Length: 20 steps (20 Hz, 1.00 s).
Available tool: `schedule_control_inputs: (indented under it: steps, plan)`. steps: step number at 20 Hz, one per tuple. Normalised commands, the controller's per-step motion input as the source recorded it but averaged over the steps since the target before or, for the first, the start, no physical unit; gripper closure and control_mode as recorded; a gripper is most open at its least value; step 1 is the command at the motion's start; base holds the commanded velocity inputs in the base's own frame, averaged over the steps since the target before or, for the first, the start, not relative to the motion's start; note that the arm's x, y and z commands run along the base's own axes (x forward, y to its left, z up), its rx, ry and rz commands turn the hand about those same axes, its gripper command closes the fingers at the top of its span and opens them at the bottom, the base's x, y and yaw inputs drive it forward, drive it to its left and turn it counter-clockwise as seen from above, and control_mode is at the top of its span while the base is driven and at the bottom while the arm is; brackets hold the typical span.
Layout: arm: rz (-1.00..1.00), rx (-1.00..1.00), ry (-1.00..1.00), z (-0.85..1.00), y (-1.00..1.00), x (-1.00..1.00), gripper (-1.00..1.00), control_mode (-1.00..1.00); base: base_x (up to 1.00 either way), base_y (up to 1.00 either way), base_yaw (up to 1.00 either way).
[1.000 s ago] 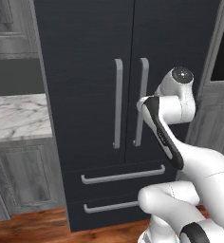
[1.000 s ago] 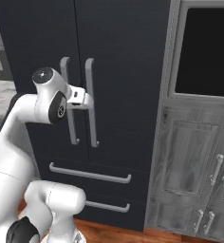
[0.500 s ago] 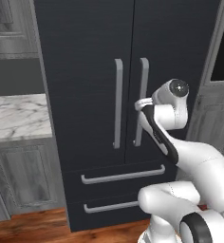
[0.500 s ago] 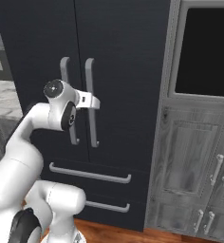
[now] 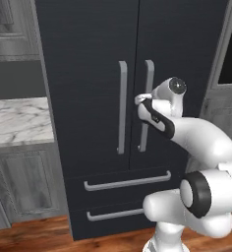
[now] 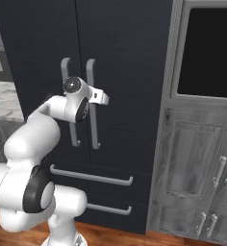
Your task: Take the lemon wedge from the fridge and place it on the plate with fish on the dining counter.
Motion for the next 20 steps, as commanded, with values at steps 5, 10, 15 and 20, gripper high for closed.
schedule_control_inputs:
  steps: [5,10,15,20]
  plan:
    - [0.00,0.03,0.00,-0.17,0.00,0.62,-1.00,-1.00,0.00,0.00,0.00]
    - [0.00,0.00,0.00,-0.21,0.00,0.68,-1.00,-1.00,0.00,0.00,0.00]
    - [0.00,0.00,0.00,-0.20,0.00,0.78,1.00,-1.00,0.00,0.00,0.00]
    - [0.00,0.00,0.00,-0.03,0.00,0.20,1.00,-1.00,0.00,0.00,0.00]
